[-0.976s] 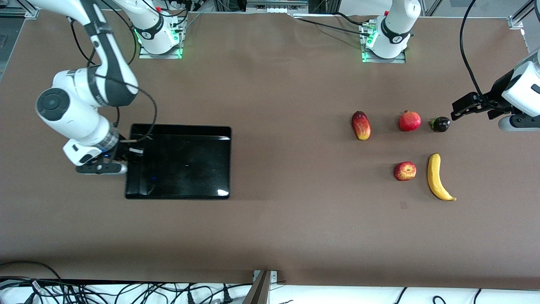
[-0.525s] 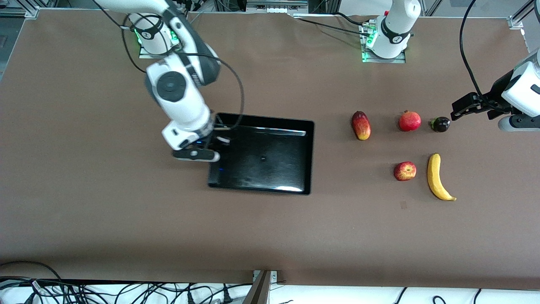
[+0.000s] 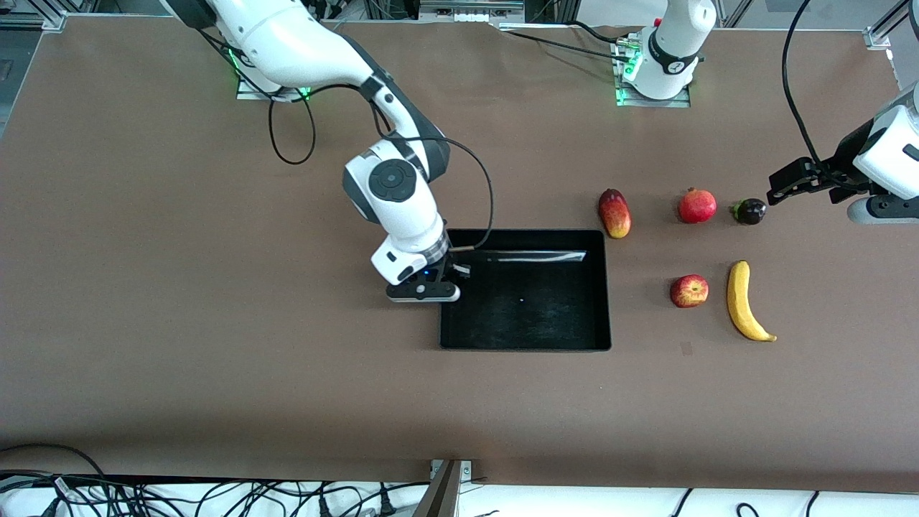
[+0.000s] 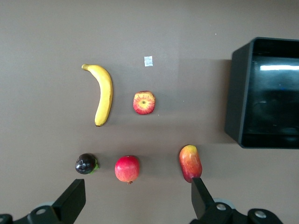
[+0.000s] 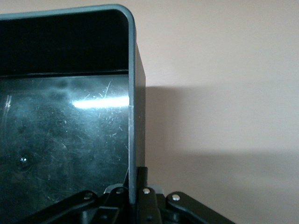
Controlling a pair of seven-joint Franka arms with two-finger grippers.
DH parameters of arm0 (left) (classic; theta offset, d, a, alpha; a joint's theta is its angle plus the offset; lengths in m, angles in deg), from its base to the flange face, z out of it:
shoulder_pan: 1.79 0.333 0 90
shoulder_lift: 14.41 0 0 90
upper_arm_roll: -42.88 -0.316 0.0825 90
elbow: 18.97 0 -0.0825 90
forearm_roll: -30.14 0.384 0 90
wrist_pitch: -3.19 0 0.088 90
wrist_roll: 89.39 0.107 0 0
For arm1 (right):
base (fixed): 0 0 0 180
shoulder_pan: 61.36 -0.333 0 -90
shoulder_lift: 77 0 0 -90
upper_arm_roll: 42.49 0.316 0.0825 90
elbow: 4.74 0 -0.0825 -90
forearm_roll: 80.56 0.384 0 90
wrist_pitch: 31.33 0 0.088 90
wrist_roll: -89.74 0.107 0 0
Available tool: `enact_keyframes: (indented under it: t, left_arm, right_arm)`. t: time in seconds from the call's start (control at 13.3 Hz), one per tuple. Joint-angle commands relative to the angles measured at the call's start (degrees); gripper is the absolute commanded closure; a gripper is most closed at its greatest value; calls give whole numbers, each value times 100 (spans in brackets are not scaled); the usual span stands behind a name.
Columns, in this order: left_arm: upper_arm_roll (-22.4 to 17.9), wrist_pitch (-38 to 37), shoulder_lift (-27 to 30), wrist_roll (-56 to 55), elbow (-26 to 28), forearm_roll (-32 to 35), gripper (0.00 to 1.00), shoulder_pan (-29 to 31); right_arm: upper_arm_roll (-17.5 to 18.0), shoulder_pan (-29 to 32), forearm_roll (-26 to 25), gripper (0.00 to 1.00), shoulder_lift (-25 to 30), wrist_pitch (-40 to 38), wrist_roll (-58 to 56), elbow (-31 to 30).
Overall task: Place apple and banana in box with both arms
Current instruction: 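Slide the black box with the right gripper toward the fruits, then push the black box further toward the fruits with the right gripper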
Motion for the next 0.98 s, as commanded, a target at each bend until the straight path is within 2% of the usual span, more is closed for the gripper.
enact_keyframes:
  t: [0.0, 0.15, 0.38, 0.68, 0.9]
  left_arm:
    - [-20, -78, 0, -9, -45, -207, 0, 17]
    - [-20, -78, 0, -9, -45, -207, 0, 8]
    - [-20, -78, 0, 0, -45, -207, 0, 8]
    - [-20, -78, -17, -9, -37, -207, 0, 8]
    - [-20, -78, -17, -9, -45, -207, 0, 8]
  right_arm:
    - [-143, -211, -31, 100, -419, 276, 164, 468]
    - [-283, -379, -31, 100, -525, 294, 173, 477]
    - [-284, -406, -22, 100, -605, 303, 190, 477]
    - [-301, -423, -22, 100, -579, 285, 988, 486]
    - [-345, -450, -31, 100, -587, 268, 1052, 477]
